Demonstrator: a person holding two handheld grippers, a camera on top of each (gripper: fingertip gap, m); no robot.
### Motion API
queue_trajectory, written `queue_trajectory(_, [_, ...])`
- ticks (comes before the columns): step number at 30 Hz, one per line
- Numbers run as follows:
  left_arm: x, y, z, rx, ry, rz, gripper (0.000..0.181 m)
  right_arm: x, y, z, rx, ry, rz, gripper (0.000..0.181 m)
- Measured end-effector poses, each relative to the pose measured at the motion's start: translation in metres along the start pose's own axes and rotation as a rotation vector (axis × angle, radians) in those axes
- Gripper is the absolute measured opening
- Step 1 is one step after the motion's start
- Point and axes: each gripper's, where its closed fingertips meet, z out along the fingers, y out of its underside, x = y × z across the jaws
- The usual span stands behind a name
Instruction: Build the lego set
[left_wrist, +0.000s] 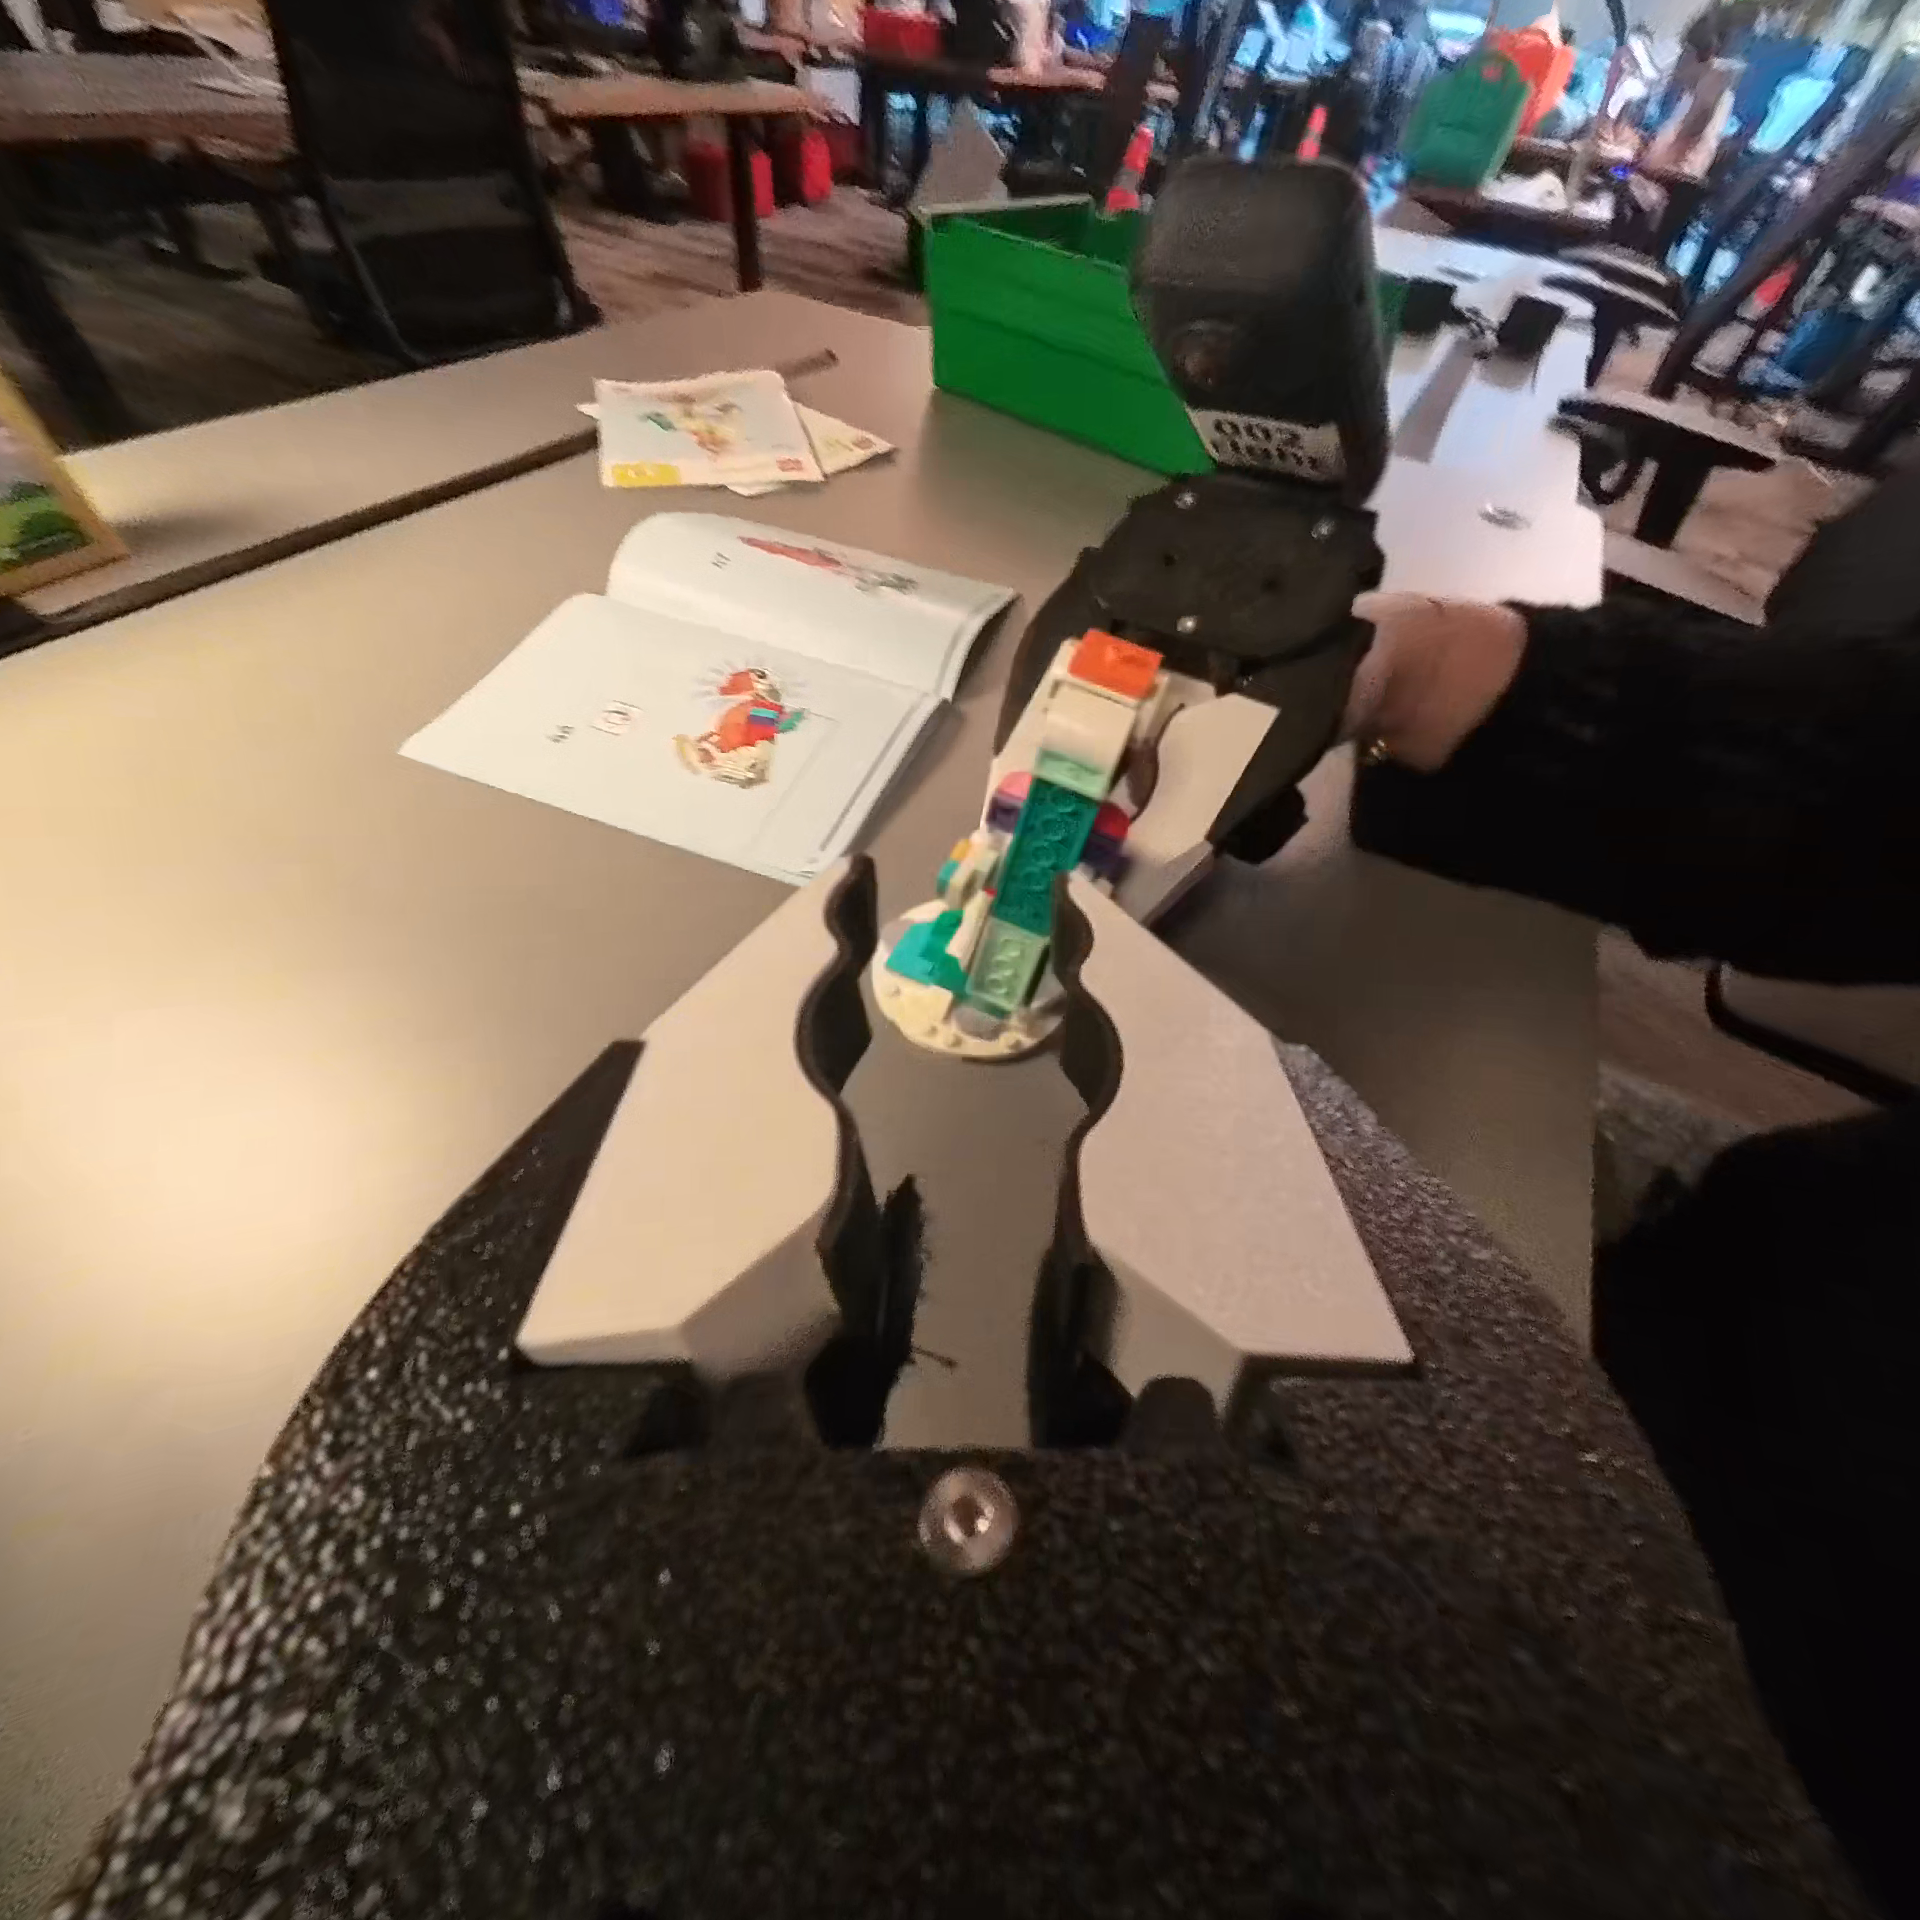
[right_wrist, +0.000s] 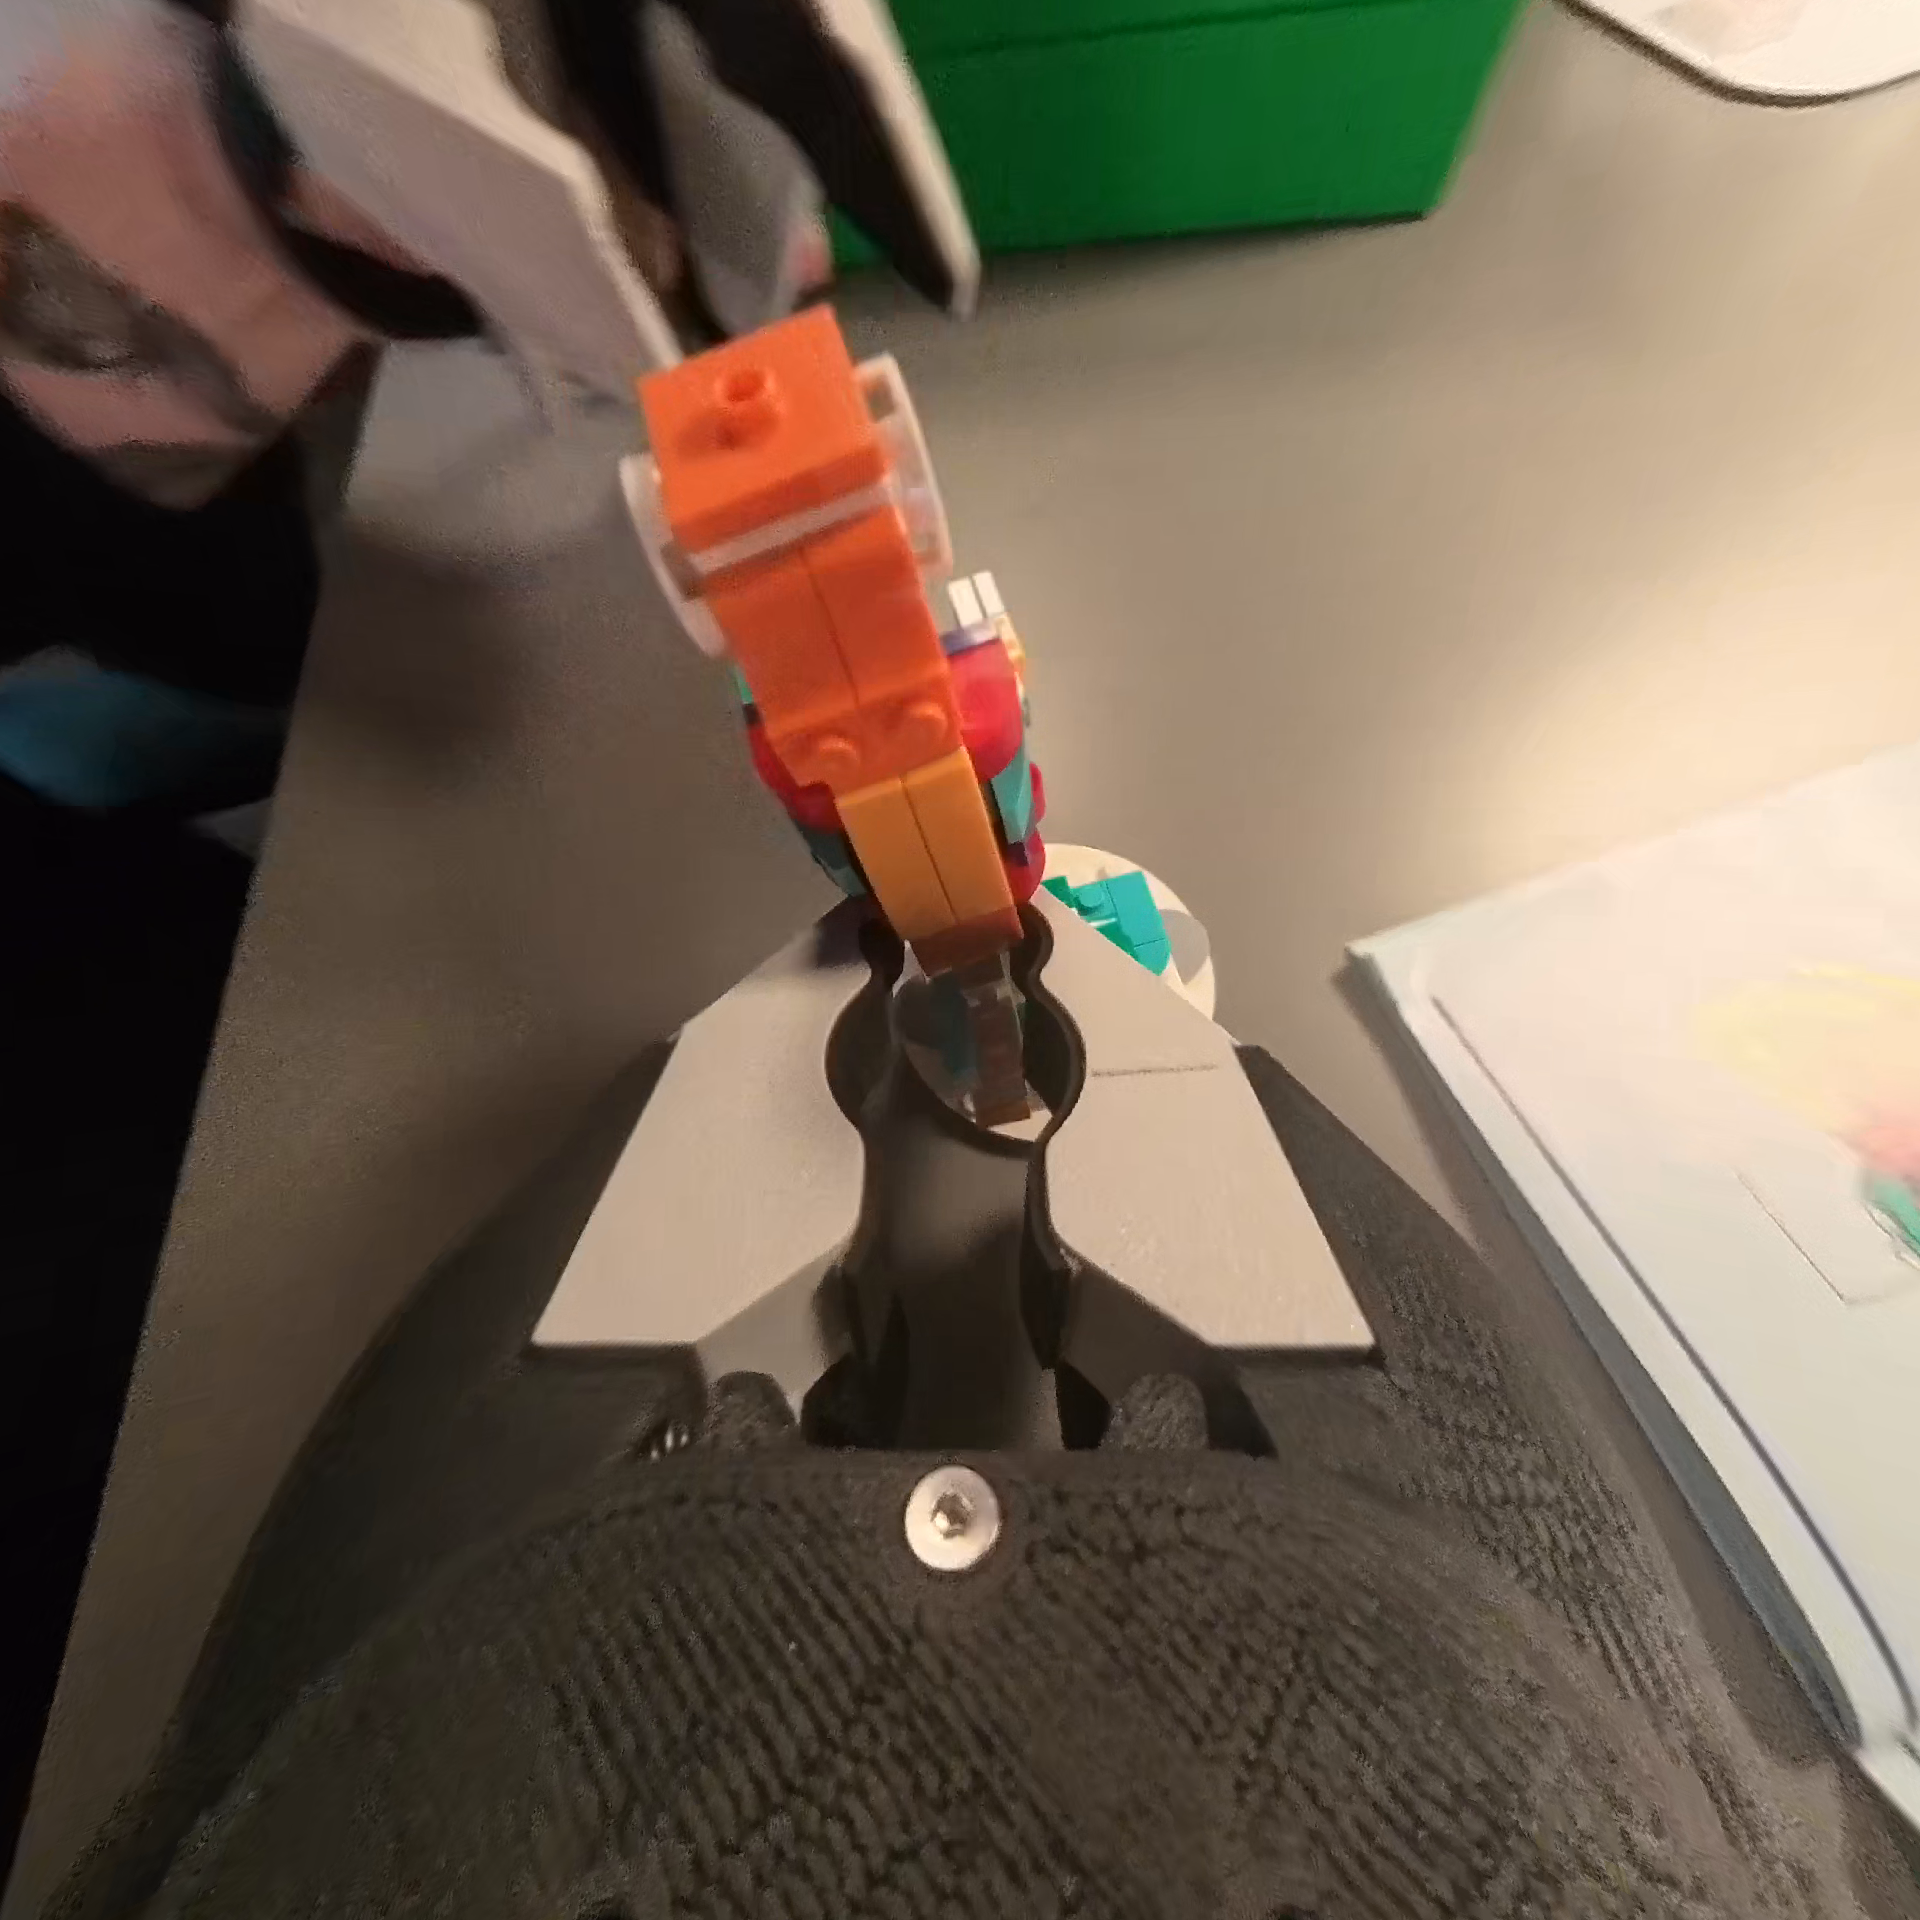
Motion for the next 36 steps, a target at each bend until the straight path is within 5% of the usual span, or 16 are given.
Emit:
queue_trajectory(2, [-0.004, -0.002, -0.007, 0.006, -0.047, -0.001, 0.034, 0.011, -0.002, -0.001, 0.014, 0.075, 0.034, 0.020])
queue_trajectory(7, [-0.005, 0.002, -0.014, -0.006, -0.121, 0.012, 0.035, 0.012, -0.008, -0.009, 0.061, 0.094, -0.008, 0.055])
queue_trajectory(15, [-0.002, 0.004, -0.015, 0.025, -0.139, -0.069, 0.035, 0.014, 0.012, -0.030, 0.036, 0.032, 0.014, 0.053])
queue_trajectory(28, [0.007, 0.015, -0.026, -0.005, -0.211, -0.084, 0.035, -0.028, 0.020, -0.002, -0.101, -0.006, -0.139, 0.049])
queue_trajectory(36, [0.003, 0.012, -0.036, 0.024, -0.316, -0.078, 0.042, -0.031, 0.003, -0.041, 0.065, -0.057, -0.265, 0.044])
